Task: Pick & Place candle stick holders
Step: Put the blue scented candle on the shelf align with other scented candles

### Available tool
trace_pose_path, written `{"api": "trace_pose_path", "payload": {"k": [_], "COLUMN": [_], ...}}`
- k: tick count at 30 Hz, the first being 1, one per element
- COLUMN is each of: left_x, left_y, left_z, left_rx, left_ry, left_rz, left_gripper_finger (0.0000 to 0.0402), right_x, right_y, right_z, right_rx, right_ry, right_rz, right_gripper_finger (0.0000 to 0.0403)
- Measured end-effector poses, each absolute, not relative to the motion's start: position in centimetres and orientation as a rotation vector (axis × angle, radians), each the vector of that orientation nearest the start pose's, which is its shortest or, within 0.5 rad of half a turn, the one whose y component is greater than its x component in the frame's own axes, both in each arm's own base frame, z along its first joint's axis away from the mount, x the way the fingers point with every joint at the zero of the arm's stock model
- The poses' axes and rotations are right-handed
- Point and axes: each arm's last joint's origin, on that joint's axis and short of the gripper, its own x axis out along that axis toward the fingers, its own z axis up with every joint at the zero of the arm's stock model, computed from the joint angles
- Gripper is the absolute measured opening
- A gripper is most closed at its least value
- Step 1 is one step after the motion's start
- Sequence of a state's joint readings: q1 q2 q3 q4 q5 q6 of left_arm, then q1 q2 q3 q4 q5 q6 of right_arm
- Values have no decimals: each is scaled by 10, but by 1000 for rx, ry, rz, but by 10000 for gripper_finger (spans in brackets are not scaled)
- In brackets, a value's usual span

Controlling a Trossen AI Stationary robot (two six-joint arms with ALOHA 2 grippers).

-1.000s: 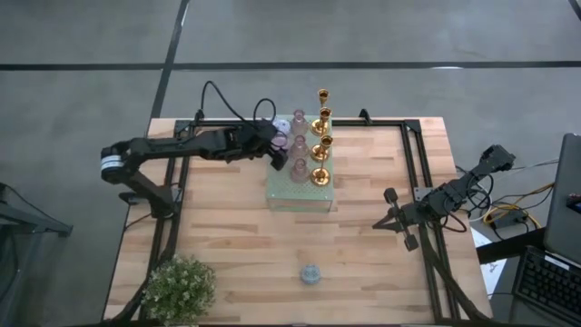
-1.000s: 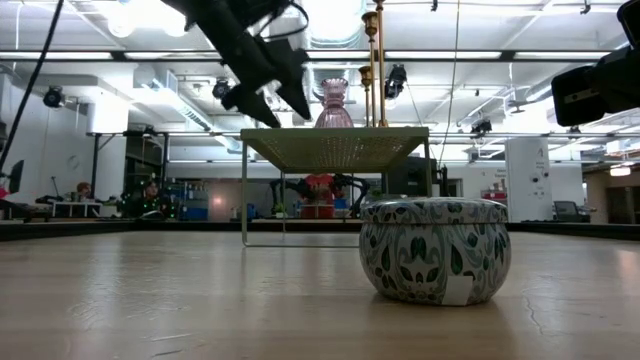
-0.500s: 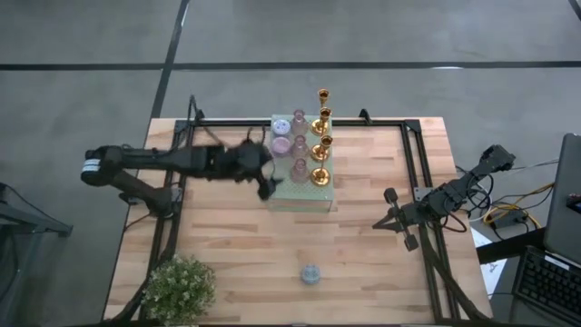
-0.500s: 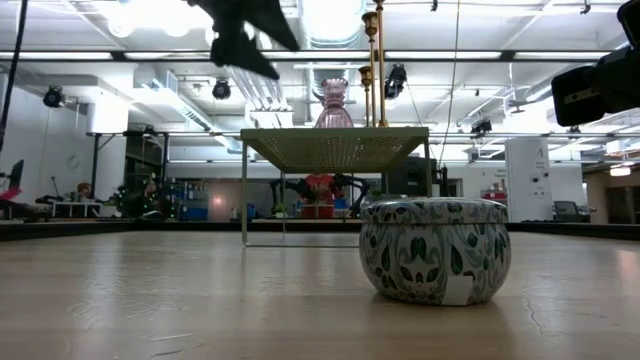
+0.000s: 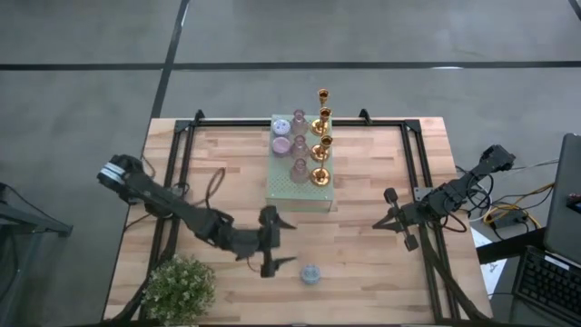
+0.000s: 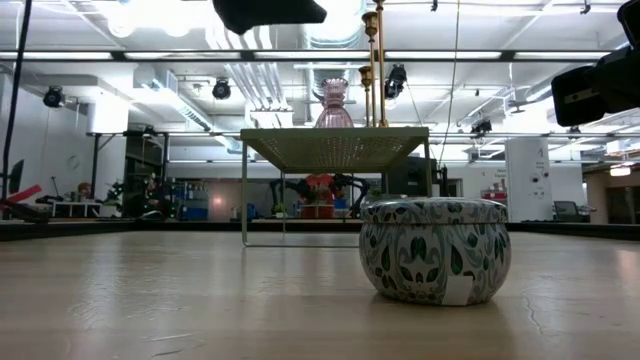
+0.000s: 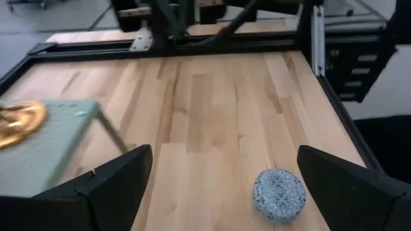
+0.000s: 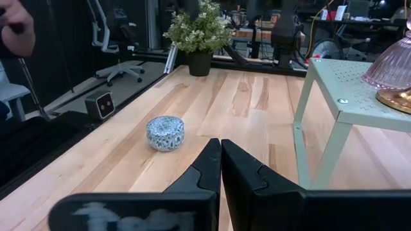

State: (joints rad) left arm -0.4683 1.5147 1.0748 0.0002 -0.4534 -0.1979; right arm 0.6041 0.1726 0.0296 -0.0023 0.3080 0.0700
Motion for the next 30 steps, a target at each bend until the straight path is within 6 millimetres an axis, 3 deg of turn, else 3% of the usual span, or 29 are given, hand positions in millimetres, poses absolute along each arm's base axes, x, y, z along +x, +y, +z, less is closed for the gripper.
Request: {"api": "trace_pose_path", "payload": {"k": [10,30], "left_x": [341,378], "left_y": [-164,-191], "left_z": [218,159], "left_rx": [51,-43], "left_ry": [430,492], "left_rz": [6,-121], "left_gripper_finger": [390,390], "right_x": [92,92], "right_y": [53,53], "right_z": [160,159], "right_rx": [5,5], "right_ry": [141,141], "right_rz": [291,291], "right_gripper_finger": [8,8]}}
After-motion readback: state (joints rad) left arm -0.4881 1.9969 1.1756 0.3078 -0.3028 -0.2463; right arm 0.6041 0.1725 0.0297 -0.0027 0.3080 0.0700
